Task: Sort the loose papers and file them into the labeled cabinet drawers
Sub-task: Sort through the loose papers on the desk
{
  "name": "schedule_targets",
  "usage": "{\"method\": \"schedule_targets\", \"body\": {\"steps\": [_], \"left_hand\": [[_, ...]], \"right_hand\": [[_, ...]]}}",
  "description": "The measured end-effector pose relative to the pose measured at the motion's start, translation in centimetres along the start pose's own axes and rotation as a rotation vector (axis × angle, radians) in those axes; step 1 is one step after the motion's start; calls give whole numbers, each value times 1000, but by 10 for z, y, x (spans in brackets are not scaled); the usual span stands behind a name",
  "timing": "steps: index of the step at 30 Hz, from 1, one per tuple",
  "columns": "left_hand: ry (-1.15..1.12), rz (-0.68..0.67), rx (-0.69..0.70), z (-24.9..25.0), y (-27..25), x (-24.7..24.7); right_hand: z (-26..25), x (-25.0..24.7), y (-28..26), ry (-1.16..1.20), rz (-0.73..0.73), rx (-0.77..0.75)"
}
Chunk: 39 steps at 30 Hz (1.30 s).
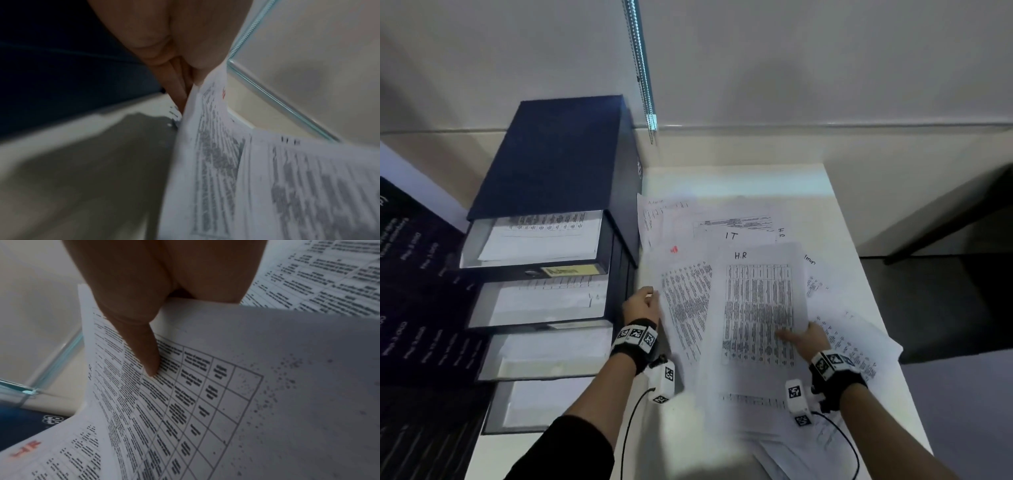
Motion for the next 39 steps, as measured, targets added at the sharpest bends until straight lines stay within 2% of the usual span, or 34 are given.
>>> {"method": "schedule_targets", "body": {"steps": [5, 7, 9, 10, 13, 16, 18, 22, 24, 27, 28, 30, 33, 36, 39], "left_hand": [[278, 88, 99, 26, -15, -18], [372, 91, 257, 47, -23, -19], [354, 13, 464, 75, -39, -8], [296, -82, 530, 88, -51, 2], [62, -369, 562, 116, -92, 29], [-112, -400, 632, 147, -124, 24], [-284, -440, 594, 159, -131, 17], [-643, -589, 367, 165, -132, 11], [-611, -596, 297, 156, -128, 10], [-616, -637, 156, 132, -126, 16], [-674, -636, 121, 125, -125, 16], [-671, -574, 173, 123, -123, 6], [-604, -372, 333, 134, -111, -31], [-566, -281, 448, 150, -97, -59], [-584, -222, 519, 160, -85, -77]], "right_hand": [[-39, -25, -26, 31, 28, -148], [-50, -32, -35, 45, 10, -187], [-56, -35, -42, 65, -22, -199], [-55, -37, -46, 88, -24, -196], [-47, -39, -56, 233, -41, -195], [-40, -44, -66, 473, -69, -220], [-41, -52, -70, 648, -83, -245], [-80, -46, -91, 803, -214, -341], [-96, -36, -95, 773, -226, -354], [-111, -26, -97, 597, -119, -379], [-116, -25, -99, 502, -73, -401], [-133, -25, -109, 371, 9, -451], [-179, -28, -135, 394, 24, -635], [-215, -40, -146, 423, 69, -807], [-221, -37, -125, 427, 59, -763]]}}
Point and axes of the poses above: each hand's wrist, its own y-axis towards the middle knuckle, its own x-axis out of the palm, z = x × y, the point moved 10 cm from there along y, towards the middle knuckle, and after that the axes turned 4 degrees about -z, right-handed, at the moved point
